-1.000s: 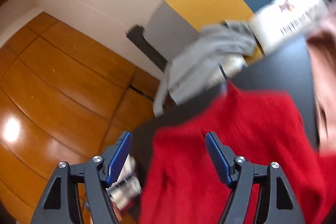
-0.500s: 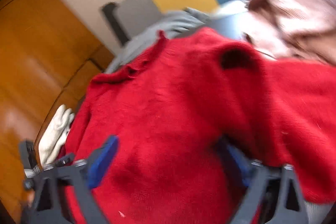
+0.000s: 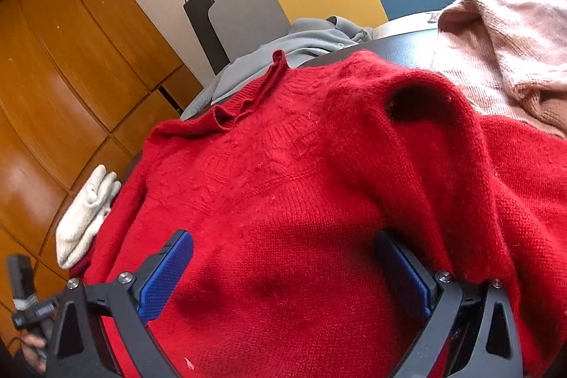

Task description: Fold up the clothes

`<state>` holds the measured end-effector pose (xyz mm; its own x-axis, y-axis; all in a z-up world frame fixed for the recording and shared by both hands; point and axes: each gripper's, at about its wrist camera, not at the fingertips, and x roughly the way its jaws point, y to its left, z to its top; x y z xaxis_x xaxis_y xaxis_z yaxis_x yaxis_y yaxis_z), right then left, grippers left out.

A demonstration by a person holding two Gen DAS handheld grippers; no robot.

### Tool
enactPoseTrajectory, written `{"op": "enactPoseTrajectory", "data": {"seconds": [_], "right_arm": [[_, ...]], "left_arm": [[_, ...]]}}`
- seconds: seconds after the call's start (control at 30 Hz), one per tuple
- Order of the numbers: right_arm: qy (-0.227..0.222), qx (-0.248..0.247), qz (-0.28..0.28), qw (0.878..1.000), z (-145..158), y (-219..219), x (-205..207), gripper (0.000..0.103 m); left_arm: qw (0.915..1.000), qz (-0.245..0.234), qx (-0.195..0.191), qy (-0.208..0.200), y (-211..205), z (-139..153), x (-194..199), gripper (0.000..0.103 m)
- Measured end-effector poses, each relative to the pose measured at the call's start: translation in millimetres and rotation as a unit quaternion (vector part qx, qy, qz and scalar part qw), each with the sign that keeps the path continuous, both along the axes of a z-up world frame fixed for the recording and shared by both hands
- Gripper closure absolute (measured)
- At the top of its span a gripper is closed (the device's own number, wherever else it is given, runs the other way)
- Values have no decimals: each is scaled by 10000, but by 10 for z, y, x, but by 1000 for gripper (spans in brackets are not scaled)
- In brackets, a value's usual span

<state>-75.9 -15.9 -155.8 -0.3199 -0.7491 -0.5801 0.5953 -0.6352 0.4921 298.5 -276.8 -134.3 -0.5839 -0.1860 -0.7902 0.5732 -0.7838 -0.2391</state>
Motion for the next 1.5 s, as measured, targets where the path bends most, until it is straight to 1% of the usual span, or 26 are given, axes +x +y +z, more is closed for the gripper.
{"op": "enactPoseTrajectory", "data": {"seconds": [0.1,0.2,0.27,0.33,0.4,0.5,0.53,0.57,0.6,0.63,0.67,0.73,0.8,0.9,0.97,1.03,1.07,1.1,1.13,1.17,1.2,1.23,1.3,1.37,1.43,1.5], "right_arm": [[-15,-49,-5,10000,3,24,6,0],[-22,-80,-13,10000,5,45,24,0],[-26,-100,-19,9999,10,63,39,0],[-26,-111,-24,9999,14,70,47,0],[-27,-119,-24,9999,15,78,48,0],[-27,-123,-19,9999,17,81,42,0],[-29,-130,-16,9999,17,83,37,0],[-32,-142,-18,9999,16,85,35,0],[-34,-150,-22,9999,17,86,38,0],[-35,-156,-23,9999,17,90,40,0],[-37,-162,-24,9999,17,91,41,0],[-41,-173,-29,9998,15,86,43,0],[-43,-184,-30,9998,14,86,40,0],[-48,-198,-26,9998,10,87,31,0],[-46,-203,-28,9998,6,82,29,0],[-44,-207,-30,9998,2,76,27,0],[-44,-207,-30,9998,0,75,26,0],[-42,-196,-30,9998,-1,75,25,0],[-35,-177,-29,9998,0,72,24,0],[-28,-159,-29,9999,0,70,24,0],[-20,-142,-29,9999,2,68,25,0],[-11,-124,-29,9999,2,65,25,0],[1,-101,-30,9999,3,60,25,0],[1,-98,-31,9999,2,58,21,0],[12,-81,-35,10000,2,52,25,0],[27,-55,-37,10000,1,45,29,0]], "left_arm": [[9997,-250,-24,59,167,3,-20,54],[9975,-446,-474,-262,309,-60,-122,53],[9951,-362,-806,-452,359,-123,-116,53],[9951,-310,-836,-429,364,-124,-104,52],[9953,-357,-786,-437,331,-110,-105,52],[9977,-310,-510,-328,244,-97,-93,54],[9985,-254,-408,-278,202,-92,-75,58],[9992,-200,-282,-208,157,-85,-52,69],[9999,-157,-28,-26,97,-63,-6,88],[9995,-107,241,169,31,-42,41,92],[9975,-16,561,423,-69,-20,90,92],[9932,222,844,772,-270,62,174,92],[9910,362,873,951,-471,176,209,92],[9900,672,648,1059,-794,346,191,91],[9904,897,431,964,-962,399,151,91],[9924,929,197,779,-1064,422,63,91],[9939,934,46,579,-1088,426,8,89],[9948,947,-119,359,-1114,431,-51,83],[9943,999,-366,32,-1151,442,-132,81],[9921,1063,-615,-265,-1188,457,-204,79],[9886,1197,-835,-362,-1218,497,-221,79],[9875,1319,-832,-242,-1248,554,-189,77],[9844,1553,-823,8,-1301,669,-121,55],[9848,1523,-748,368,-1215,758,-36,46],[9889,1217,-538,667,-1052,749,22,45],[9939,749,8,807,-841,571,67,44]]}}
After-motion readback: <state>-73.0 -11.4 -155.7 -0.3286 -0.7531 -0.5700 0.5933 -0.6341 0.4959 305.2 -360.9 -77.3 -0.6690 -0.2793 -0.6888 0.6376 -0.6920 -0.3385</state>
